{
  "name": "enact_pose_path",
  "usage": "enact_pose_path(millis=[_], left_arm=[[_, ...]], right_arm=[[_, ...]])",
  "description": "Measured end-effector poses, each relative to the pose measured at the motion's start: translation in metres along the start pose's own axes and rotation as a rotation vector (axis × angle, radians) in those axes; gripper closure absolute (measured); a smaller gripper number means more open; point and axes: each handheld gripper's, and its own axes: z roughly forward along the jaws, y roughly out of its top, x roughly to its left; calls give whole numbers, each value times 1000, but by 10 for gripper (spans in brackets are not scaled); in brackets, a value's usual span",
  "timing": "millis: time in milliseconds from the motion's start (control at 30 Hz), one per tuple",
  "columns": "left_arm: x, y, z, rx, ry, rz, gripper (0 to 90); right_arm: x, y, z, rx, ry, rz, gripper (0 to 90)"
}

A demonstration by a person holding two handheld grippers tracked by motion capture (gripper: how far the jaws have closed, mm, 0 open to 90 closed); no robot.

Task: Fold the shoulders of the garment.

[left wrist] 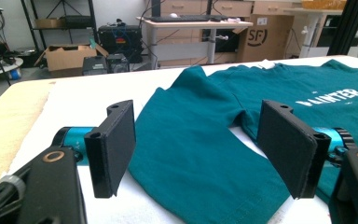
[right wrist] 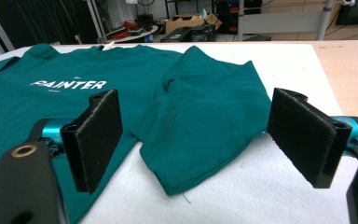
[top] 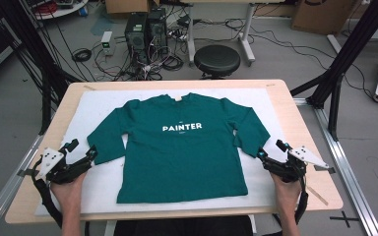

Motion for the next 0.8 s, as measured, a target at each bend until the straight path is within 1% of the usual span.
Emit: enact_pose_path(millis=[333, 433, 533, 767, 800], left_arm=[[0, 0, 0, 2, 2, 0, 282], [0, 0, 1, 10, 0, -3, 282], [0, 1, 3, 29, 2, 4, 283], [0, 1, 3, 34, 9, -2, 285], [0, 1, 3, 35, 9, 0, 285]], right_arm=[[3, 0, 2, 8, -12, -46, 183], [4, 0, 2, 12, -15, -50, 183], [4, 0, 2, 12, -12, -53, 183], [5, 0, 2, 17, -18, -56, 184], [5, 0, 2, 18, -21, -63, 184]])
